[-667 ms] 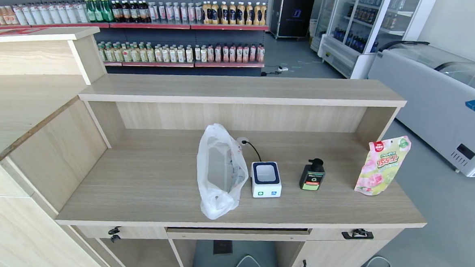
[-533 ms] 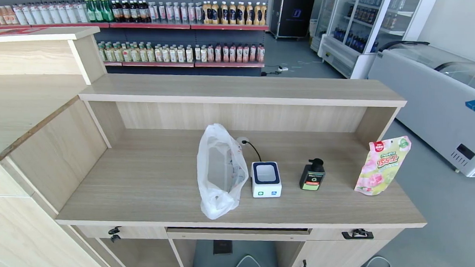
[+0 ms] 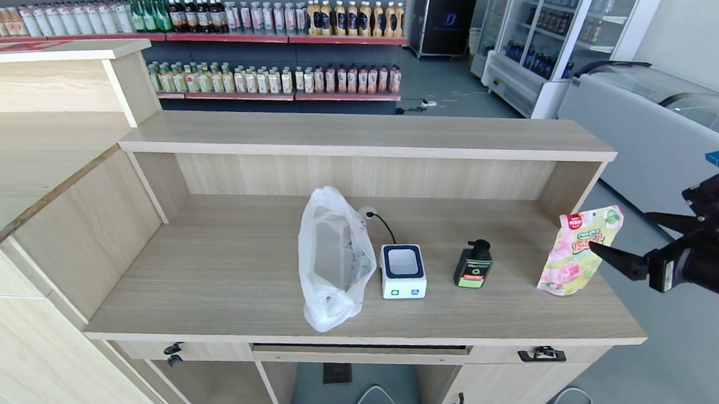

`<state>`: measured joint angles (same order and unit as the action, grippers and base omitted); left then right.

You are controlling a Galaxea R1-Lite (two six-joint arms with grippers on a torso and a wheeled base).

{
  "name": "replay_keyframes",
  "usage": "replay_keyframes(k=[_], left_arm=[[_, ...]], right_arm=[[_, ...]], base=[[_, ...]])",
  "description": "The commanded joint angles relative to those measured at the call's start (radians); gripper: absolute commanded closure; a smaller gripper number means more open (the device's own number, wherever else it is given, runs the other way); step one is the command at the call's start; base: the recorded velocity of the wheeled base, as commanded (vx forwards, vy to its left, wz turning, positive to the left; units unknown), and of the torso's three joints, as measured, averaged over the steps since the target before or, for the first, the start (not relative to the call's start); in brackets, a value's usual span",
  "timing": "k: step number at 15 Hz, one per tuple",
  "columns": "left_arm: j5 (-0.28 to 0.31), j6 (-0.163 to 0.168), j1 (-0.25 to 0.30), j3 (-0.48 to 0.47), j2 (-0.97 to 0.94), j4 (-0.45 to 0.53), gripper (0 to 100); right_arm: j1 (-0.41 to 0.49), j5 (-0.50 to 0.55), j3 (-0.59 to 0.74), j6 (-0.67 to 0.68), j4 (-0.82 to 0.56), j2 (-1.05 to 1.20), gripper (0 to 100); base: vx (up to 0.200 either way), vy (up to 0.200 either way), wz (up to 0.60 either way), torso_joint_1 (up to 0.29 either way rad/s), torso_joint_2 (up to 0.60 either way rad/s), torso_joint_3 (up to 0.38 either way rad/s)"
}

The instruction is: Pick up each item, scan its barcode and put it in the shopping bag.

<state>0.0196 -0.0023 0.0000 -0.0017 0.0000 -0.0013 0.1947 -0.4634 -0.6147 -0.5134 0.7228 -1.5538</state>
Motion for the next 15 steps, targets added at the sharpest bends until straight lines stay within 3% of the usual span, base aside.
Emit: replay_keyframes(k=[1,10,15], left_arm=[[0.0,-0.001,0.0,0.0,0.002,0.0,0],[0.0,-0.001,0.0,0.0,0.002,0.0,0],[0.0,-0.001,0.0,0.0,0.002,0.0,0]], right_arm=[[0.045,-0.138,-0.073,-0.178,0.087,-0.327,0],[0.025,-0.264,-0.343,-0.28,0.052,-0.6,0],[-0.006,-0.343,-0.396,-0.382,0.052,-0.7,0]], base=[[0.0,0.0,0.0,0.0,0.0,0.0],[0.0,0.0,0.0,0.0,0.0,0.0],[0.0,0.0,0.0,0.0,0.0,0.0]])
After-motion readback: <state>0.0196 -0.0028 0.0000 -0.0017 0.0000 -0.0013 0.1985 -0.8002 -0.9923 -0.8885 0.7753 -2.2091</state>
